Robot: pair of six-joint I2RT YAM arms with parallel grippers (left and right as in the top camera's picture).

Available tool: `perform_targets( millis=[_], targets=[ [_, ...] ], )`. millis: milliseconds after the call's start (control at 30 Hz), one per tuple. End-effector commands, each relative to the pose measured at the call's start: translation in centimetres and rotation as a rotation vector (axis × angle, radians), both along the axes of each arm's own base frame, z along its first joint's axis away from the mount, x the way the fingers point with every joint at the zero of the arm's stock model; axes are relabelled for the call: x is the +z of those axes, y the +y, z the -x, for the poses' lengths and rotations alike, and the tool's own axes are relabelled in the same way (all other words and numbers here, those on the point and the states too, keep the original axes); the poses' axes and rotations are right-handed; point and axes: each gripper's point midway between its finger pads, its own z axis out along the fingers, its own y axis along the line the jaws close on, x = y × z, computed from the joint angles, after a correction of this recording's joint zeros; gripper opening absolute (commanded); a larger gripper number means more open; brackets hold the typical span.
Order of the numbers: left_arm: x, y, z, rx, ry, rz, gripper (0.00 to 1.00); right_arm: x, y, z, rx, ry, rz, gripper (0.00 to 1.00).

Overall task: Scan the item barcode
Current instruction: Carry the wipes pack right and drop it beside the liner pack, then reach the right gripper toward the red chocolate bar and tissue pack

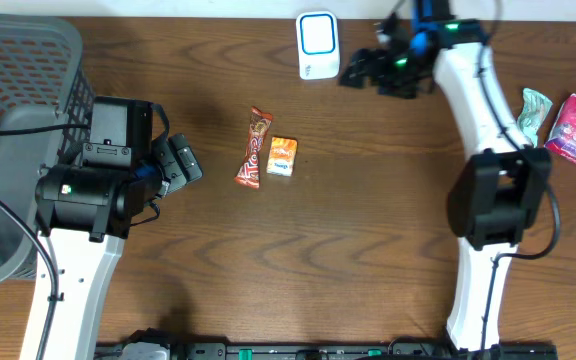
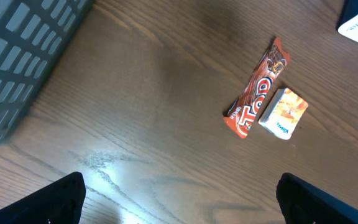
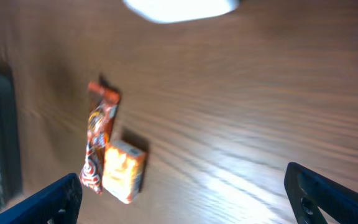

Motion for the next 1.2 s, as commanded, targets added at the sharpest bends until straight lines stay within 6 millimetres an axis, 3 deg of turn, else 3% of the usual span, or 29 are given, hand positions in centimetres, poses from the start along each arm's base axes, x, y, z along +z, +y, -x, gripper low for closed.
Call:
perform_targets(
  millis=[0, 167, 500, 833, 1033, 1167],
  targets=[
    [0.6, 0.3, -0.1, 0.015, -0.018, -0.007, 0.98, -1.0, 2.9, 1.4, 0.053, 0.011, 0.065, 0.99],
    [0.6, 0.3, -0.1, 0.015, -0.018, -0.007, 0.98, -2.2, 6.8, 3.5, 0.126, 0.012, 0.126, 0.99],
    [0.6, 0.3, -0.1, 0.015, -0.018, -0.007, 0.98, -3.8, 11.4, 7.0, 0.157, 0.081, 0.146, 0.99],
    [0.6, 0.3, -0.1, 0.015, -0.018, -0.007, 0.98, -3.7, 13.2, 8.0, 0.195, 0.070, 0.145, 0.92],
    [0.6, 0.3, -0.1, 0.015, -0.018, -0.007, 0.98, -3.6, 14.1, 8.3, 0.212, 0.060, 0.141, 0.78],
    [0.6, 0.3, -0.1, 0.015, -0.018, -0.007, 0.98, -3.6, 14.1, 8.3, 0.212, 0.059, 0.141, 0.74]
  ],
)
